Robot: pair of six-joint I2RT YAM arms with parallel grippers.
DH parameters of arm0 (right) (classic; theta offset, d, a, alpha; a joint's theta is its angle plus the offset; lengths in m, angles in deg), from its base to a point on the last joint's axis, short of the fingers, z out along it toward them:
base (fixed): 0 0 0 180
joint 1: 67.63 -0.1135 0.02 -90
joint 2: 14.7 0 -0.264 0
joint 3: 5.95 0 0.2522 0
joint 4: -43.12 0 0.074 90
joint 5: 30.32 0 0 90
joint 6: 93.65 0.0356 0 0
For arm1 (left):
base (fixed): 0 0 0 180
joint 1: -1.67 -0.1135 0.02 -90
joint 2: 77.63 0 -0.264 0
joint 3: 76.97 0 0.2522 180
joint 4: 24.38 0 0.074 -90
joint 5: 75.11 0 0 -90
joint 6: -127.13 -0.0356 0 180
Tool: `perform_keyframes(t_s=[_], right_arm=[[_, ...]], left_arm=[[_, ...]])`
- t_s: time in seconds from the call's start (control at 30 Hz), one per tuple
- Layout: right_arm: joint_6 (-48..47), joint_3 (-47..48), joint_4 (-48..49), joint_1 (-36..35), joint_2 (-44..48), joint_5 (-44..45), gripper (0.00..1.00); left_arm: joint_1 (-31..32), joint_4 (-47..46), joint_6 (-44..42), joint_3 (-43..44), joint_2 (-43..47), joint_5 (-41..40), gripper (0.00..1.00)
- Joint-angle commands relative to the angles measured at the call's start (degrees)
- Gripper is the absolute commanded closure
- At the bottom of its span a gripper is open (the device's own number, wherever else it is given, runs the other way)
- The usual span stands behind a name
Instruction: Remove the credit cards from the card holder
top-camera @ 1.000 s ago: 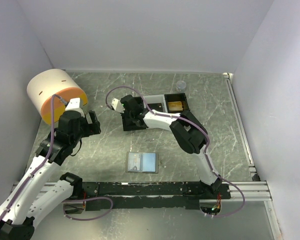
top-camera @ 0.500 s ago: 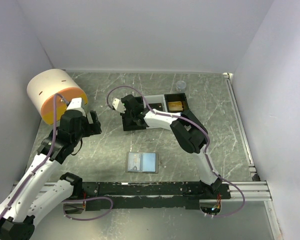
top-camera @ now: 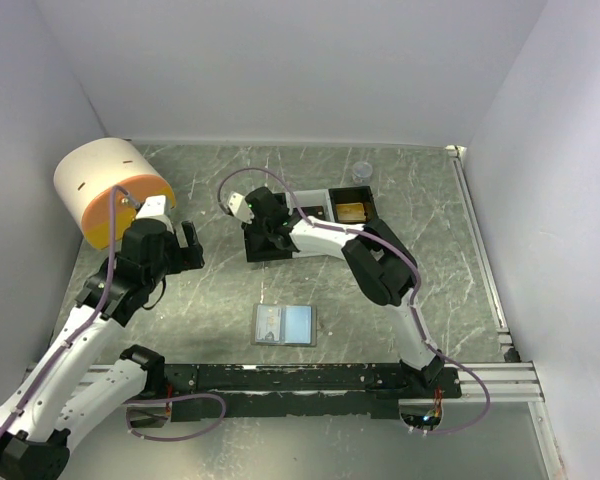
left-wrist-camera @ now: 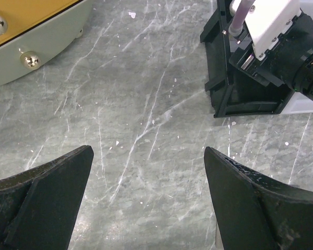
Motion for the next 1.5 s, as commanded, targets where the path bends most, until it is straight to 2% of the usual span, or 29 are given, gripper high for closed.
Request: perform_keyframes(t_s=[0.0,0.13,0.23,0.43,0.57,0.77,0.93,1.07,1.17,1.3,1.47], right_arm=[[2.3,0.2,1.6,0.2,3.0,0.2,0.54],[7.3,-0.7,3.2,0.4,6.4,-2.4,0.53],[12.6,-3.0,5.9,0.5,12.3,-4.6,0.53],[31.2,-14.5,12.2,0.5,25.5,-5.1,0.50],[45.8,-21.9,8.9,0.6,33.0,-4.7,0.49],[62.4,-33.5,5.4,1.0,43.8,-4.9,0.49],[76.2,-41.1,3.3,1.1,51.7,-11.5,0.49],[81.4,-49.7,12.0,0.5,57.7,-21.0,0.52],[85.5,-53.3,14.5,0.5,58.2,-21.8,0.52],[87.8,-52.9,11.9,0.3,56.8,-22.6,0.54],[92.0,-57.3,15.4,-1.9,57.0,-23.5,0.56]], left_arm=[[-0.4,-1.6,-1.0,0.1,-0.4,0.9,0.00],[-0.5,-1.6,-1.2,0.2,-1.1,1.1,0.00],[-0.4,-1.7,-1.3,0.2,-1.5,1.3,0.00],[-0.5,-1.9,-1.4,0.1,-1.3,1.0,0.00],[-0.5,-2.1,-1.3,-0.1,-1.5,-0.2,0.00],[-0.5,-2.2,-1.8,0.0,-2.9,-1.3,0.00],[-0.6,-2.1,-2.1,0.4,-3.5,-1.3,0.00],[-0.7,-2.5,-2.7,0.3,-3.4,1.3,0.00],[-0.7,-3.0,-2.8,-0.2,-2.6,2.9,0.01],[-0.7,-4.5,-3.1,-0.8,-1.9,5.7,0.01],[-0.7,-5.7,-3.6,-1.3,-2.6,11.3,0.04]])
